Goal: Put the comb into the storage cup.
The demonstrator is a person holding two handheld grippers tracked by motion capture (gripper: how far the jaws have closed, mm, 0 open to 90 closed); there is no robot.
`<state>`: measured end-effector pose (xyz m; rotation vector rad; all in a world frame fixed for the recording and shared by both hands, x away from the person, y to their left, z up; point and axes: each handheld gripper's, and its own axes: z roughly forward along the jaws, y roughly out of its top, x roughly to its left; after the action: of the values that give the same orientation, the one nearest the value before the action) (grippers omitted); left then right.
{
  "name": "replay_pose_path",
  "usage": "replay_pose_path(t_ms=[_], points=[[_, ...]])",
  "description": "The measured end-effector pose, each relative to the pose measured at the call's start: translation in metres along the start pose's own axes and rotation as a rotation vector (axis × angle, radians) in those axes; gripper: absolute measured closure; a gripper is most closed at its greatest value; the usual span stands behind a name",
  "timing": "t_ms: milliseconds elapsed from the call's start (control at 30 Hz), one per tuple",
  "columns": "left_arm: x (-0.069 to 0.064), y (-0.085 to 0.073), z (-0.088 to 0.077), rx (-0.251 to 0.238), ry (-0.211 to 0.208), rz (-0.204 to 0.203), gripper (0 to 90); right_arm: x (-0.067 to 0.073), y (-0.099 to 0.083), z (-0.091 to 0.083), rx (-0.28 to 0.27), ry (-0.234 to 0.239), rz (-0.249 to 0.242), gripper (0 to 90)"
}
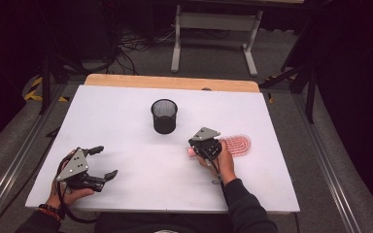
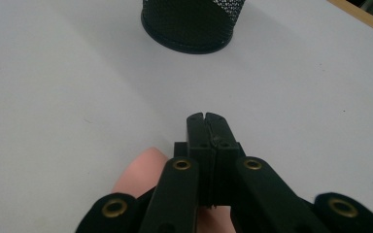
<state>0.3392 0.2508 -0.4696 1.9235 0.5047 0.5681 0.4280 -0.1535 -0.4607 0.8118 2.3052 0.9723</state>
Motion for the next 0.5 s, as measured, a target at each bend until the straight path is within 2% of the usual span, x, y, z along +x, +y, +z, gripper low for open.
replay_pose_path(t_ms=[333, 500], points=[[0.0002, -0.0003, 0.0002, -0.003, -0.002, -0.006, 8.1, 0.0006, 0.0005, 0.0057, 0.023, -0.008, 0.008, 90.0], [0.0006, -0.0009, 0.0012, 0.001, -0.006, -0.01, 8.1, 0.0, 0.0021, 0.0099, 0.053, 0.009, 0.008, 90.0]])
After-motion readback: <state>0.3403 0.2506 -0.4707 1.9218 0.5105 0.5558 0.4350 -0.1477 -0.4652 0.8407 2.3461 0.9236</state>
